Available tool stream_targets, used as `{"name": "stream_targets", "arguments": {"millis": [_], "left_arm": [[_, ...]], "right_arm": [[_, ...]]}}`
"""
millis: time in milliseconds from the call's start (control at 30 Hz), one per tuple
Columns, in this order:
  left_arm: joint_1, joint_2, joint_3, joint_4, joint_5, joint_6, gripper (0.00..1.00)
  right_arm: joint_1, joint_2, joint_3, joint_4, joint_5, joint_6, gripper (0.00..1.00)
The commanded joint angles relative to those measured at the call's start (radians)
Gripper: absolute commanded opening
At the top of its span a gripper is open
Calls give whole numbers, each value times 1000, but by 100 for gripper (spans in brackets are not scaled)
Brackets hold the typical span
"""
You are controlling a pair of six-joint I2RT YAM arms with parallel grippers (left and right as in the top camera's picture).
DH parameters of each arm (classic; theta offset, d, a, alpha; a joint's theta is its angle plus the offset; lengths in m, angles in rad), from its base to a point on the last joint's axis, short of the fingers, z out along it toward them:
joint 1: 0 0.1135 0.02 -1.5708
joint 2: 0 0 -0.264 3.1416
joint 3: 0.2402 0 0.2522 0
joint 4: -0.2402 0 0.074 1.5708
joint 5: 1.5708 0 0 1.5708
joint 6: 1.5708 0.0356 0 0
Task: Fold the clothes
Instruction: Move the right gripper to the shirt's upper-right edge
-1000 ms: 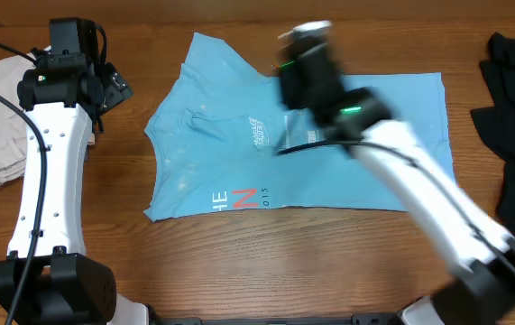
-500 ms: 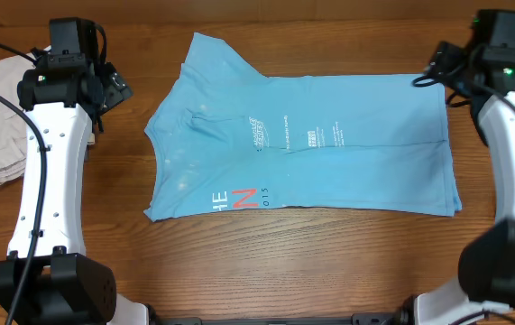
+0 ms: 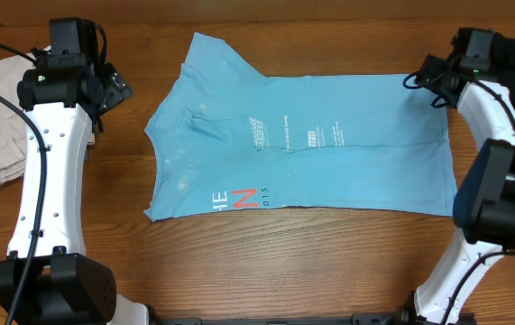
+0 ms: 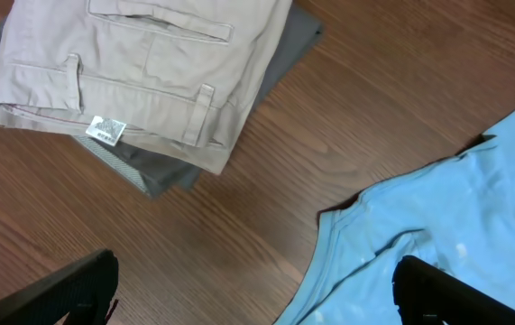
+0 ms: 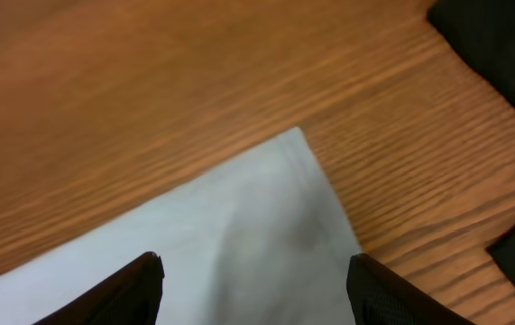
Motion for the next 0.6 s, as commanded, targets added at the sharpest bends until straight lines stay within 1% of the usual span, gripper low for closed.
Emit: {"name": "stream_targets", "arguments": {"millis": [0,233,333,400,567], "left_arm": [[0,-2,9,1,-14,5,100],[0,-2,9,1,-14,5,100],[0,-2,9,1,-14,5,100],[0,-2,9,1,-14,5,100],[0,-2,9,1,-14,5,100]], "right_arm": [[0,36,2,31,71,-8,70],[0,115,2,105,70,-12,71],[0,148,2,158,73,-37,71],[-1,161,2,183,74,-60,71],[-5,166,2,212,73,-59,70]]}}
